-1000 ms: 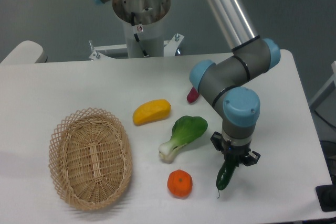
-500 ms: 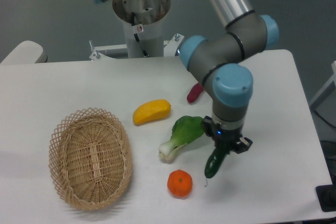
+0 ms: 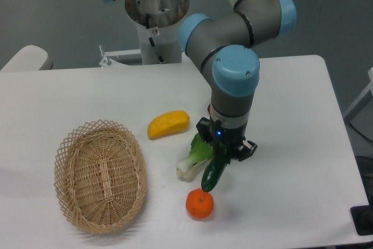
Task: Pick up the cucumber from the table
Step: 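Lift the grasped cucumber up off the table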
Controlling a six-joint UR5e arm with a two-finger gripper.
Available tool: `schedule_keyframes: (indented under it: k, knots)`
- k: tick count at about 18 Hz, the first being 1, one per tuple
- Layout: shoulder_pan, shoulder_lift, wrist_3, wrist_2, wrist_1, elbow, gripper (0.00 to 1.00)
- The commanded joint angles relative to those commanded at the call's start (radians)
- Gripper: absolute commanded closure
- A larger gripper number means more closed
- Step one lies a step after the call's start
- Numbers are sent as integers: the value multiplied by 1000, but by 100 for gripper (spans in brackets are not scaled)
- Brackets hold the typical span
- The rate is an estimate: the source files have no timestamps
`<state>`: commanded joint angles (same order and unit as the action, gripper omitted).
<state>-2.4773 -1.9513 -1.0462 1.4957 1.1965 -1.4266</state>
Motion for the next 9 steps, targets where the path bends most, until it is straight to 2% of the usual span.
schedule_keyframes:
  k: [9]
  knots:
    - [-9, 9, -6, -2, 2, 9, 78]
